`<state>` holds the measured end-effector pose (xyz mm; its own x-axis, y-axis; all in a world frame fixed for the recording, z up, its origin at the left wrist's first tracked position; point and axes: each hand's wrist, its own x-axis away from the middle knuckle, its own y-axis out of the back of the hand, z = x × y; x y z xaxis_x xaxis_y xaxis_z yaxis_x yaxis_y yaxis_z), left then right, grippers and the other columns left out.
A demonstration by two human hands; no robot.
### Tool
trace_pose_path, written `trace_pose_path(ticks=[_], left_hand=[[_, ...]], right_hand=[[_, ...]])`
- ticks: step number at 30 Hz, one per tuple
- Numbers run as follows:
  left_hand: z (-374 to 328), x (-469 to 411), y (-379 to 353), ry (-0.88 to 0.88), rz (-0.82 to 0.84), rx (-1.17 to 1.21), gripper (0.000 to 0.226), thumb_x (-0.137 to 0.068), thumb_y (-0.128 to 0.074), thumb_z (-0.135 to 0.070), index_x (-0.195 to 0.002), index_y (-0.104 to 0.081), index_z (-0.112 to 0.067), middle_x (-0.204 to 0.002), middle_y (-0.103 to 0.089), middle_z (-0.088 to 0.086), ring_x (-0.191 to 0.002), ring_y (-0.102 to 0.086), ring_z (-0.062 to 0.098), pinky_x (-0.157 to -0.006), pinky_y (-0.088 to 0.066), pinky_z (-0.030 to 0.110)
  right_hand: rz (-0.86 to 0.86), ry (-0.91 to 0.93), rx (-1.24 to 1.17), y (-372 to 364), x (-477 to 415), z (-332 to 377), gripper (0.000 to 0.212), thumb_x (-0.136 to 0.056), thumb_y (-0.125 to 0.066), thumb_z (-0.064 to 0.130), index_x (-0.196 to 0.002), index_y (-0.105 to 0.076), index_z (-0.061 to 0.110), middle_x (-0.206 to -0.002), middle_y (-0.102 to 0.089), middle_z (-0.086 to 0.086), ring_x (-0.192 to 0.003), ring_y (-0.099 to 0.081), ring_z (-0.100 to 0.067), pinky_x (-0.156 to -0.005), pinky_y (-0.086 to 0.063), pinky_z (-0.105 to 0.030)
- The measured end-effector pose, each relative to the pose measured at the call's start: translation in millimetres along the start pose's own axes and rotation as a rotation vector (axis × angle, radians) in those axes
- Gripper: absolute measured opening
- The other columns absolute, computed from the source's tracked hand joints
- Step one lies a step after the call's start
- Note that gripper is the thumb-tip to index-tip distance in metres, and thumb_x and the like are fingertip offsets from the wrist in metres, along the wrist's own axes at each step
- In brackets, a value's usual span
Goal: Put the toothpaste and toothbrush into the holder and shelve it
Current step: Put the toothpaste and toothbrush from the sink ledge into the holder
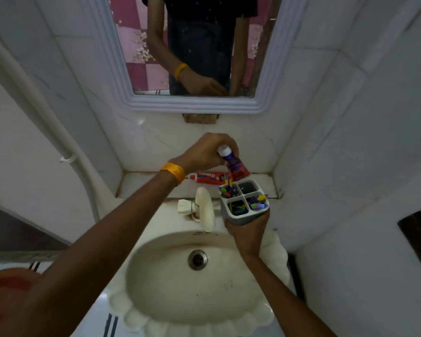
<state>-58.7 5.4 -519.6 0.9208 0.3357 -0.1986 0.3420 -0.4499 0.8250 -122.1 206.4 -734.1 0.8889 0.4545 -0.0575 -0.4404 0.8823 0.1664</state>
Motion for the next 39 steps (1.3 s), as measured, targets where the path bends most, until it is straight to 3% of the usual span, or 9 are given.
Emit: trace_pose_path(ticks=[6,10,15,18,23,27,35,39], left_hand=[[-17,-28,-27,-0.066,0.173,-0.103,0.030,-0.072,-0.071,-0.002,-0.098,-0.072,-0.015,-0.107,-0.073,0.004,-0.099,-0.066,0.023,-0.089,-0.055,0.042],[-20,-34,-26,-0.075,0.223,-0.127,0.029,-0.075,-0.072,-0.005,-0.102,-0.072,-0.015,-0.109,-0.073,0.003,-0.101,-0.065,0.021,-0.091,-0.054,0.041],[-18,-38,-12,-0.094,0.191,-0.073,0.032,-0.076,-0.077,-0.007,-0.107,-0.071,-0.013,-0.112,-0.073,0.004,-0.104,-0.064,0.018,-0.092,-0.049,0.030],[-19,-38,-18,-0.095,0.249,-0.091,0.033,-0.074,-0.075,-0.004,-0.106,-0.071,-0.014,-0.111,-0.073,0.005,-0.104,-0.065,0.021,-0.093,-0.053,0.037],[-22,-33,-53,-0.089,0.338,-0.064,0.029,-0.072,-0.068,0.002,-0.098,-0.074,-0.011,-0.102,-0.075,0.008,-0.093,-0.067,0.026,-0.086,-0.056,0.041],[-19,-35,-74,-0.050,0.359,-0.049,0.027,-0.074,-0.069,0.001,-0.097,-0.074,-0.012,-0.105,-0.074,0.010,-0.097,-0.067,0.027,-0.088,-0.055,0.042],[10,-31,-61,-0.017,0.232,0.077,0.023,-0.080,-0.069,-0.003,-0.100,-0.076,-0.014,-0.107,-0.076,0.003,-0.094,-0.066,0.012,-0.080,-0.049,0.008],[1,-38,-76,-0.060,0.331,-0.024,0.020,-0.079,-0.076,-0.010,-0.098,-0.078,-0.015,-0.103,-0.077,0.004,-0.096,-0.070,0.021,-0.085,-0.052,0.028]], right_hand=[[-0.012,0.016,-0.010,-2,0,-5,0.133,-0.048,-0.107,0.022,-0.157,-0.031,0.027,-0.153,-0.053,-0.004,-0.142,-0.058,-0.024,-0.114,-0.053,-0.056],[0.008,0.025,-0.010,0,2,-7,0.133,-0.051,-0.107,0.012,-0.159,-0.029,0.019,-0.155,-0.052,-0.006,-0.144,-0.057,-0.021,-0.116,-0.053,-0.051],[0.024,0.025,-0.024,-1,0,-1,0.133,-0.050,-0.107,0.011,-0.158,-0.030,0.021,-0.153,-0.053,-0.003,-0.142,-0.058,-0.016,-0.113,-0.055,-0.031],[0.019,0.045,-0.009,-1,-1,0,0.133,-0.050,-0.108,0.012,-0.158,-0.031,0.019,-0.152,-0.054,-0.002,-0.141,-0.058,-0.014,-0.110,-0.054,-0.021],[0.004,0.042,0.040,-1,-1,-1,0.131,-0.050,-0.108,0.018,-0.156,-0.031,0.024,-0.153,-0.053,-0.003,-0.142,-0.058,-0.019,-0.114,-0.055,-0.043],[-0.024,-0.008,0.029,1,0,-1,0.129,-0.049,-0.107,0.014,-0.154,-0.033,0.027,-0.149,-0.056,-0.003,-0.137,-0.061,-0.018,-0.111,-0.057,-0.046],[-0.051,-0.014,0.047,-4,0,1,0.131,-0.049,-0.109,0.025,-0.157,-0.034,0.023,-0.150,-0.056,-0.001,-0.139,-0.060,-0.019,-0.111,-0.057,-0.051],[-0.048,-0.035,0.035,-4,2,3,0.134,-0.046,-0.106,0.024,-0.157,-0.031,0.022,-0.150,-0.054,-0.004,-0.139,-0.059,-0.022,-0.112,-0.056,-0.051]])
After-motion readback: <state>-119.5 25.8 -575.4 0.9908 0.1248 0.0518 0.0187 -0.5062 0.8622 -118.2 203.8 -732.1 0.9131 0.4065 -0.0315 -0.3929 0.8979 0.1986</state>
